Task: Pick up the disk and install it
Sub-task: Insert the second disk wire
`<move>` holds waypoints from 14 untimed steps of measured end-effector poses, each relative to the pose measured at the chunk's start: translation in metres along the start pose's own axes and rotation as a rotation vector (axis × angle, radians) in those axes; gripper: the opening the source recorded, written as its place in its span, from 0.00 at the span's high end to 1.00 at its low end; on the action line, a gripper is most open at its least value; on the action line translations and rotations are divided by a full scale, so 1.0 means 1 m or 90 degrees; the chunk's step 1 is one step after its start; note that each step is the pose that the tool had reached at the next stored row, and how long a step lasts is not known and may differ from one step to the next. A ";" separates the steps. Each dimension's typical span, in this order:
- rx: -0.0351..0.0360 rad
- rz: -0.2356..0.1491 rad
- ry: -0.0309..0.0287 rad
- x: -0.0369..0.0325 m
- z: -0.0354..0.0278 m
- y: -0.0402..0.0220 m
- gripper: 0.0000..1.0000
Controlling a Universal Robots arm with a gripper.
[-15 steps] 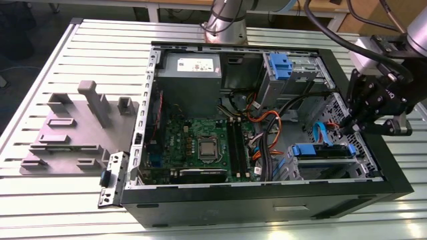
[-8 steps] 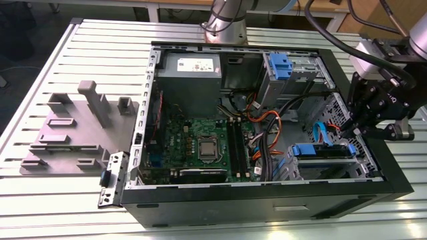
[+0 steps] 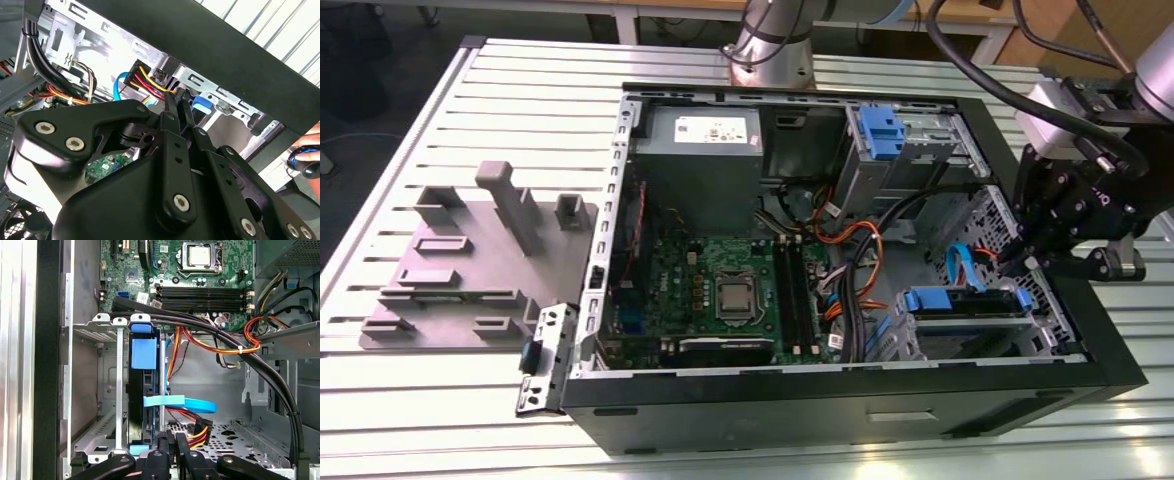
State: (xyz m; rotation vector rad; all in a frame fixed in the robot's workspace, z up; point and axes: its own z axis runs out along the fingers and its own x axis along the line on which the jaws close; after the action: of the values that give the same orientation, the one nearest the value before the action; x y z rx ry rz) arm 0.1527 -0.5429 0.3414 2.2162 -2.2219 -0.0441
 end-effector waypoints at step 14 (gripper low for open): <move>0.0001 0.000 -0.0001 0.0000 0.0004 0.0044 0.82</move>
State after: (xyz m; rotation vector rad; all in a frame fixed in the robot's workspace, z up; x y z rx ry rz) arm 0.1483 -0.5428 0.3411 2.2160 -2.2224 -0.0441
